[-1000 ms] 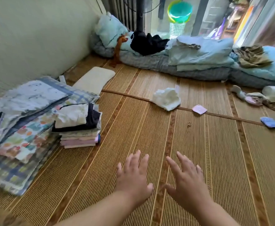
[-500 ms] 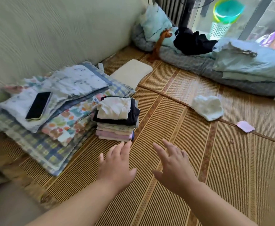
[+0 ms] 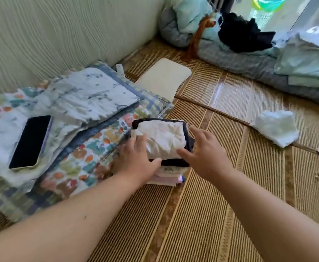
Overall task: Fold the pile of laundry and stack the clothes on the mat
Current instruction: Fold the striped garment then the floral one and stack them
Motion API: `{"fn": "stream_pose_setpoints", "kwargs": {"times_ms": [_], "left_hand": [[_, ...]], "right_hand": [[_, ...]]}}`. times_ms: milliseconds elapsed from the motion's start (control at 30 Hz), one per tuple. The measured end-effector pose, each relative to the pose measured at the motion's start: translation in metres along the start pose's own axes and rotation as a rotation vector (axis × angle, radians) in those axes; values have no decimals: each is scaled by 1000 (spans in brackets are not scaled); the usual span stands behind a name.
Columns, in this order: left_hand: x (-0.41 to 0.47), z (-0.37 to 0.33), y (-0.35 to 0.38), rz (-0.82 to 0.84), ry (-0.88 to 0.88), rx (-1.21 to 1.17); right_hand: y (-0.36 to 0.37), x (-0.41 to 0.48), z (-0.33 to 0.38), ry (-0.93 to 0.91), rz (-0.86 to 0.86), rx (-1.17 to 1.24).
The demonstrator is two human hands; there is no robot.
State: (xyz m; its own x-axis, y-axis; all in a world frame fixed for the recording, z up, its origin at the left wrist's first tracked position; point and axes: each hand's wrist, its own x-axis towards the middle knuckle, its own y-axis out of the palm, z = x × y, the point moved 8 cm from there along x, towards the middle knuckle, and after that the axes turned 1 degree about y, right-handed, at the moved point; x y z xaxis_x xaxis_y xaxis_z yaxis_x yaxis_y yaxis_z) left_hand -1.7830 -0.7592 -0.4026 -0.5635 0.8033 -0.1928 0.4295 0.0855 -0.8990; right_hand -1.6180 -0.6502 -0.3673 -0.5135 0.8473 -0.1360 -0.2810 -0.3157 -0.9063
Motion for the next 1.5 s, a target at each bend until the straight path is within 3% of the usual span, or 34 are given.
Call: {"fn": "stream_pose_setpoints", "kwargs": {"times_ms": [67, 200, 367, 533, 633, 833, 1000, 1133, 1267, 1500], "left_hand": [[46, 12, -4, -20, -68, -135], [112, 42, 28, 110, -286, -465], [132, 72, 81, 314, -417, -604], [129, 72, 132, 616, -331, -817], [139, 79, 141, 572, -349, -911], [138, 82, 149, 626, -353, -938], [119, 84, 154, 861, -457, -1103], [115, 90, 162, 856, -371, -1115], [96, 79, 173, 831, -300, -1296], [51, 46, 182, 857, -280, -1406]], "right_hand": [[21, 40, -6, 159, 13, 209], [80, 91, -43, 526, 100, 633], [143, 102, -83, 684, 256, 858], [187, 103, -77, 557, 478, 956], [197, 110, -69, 476, 505, 1036], [212, 111, -80, 547, 546, 1009], [216, 105, -76, 545, 645, 1017], [216, 88, -75, 520, 685, 1049], [217, 62, -79, 493, 661, 1151], [205, 9, -102, 536, 627, 1303]]}}
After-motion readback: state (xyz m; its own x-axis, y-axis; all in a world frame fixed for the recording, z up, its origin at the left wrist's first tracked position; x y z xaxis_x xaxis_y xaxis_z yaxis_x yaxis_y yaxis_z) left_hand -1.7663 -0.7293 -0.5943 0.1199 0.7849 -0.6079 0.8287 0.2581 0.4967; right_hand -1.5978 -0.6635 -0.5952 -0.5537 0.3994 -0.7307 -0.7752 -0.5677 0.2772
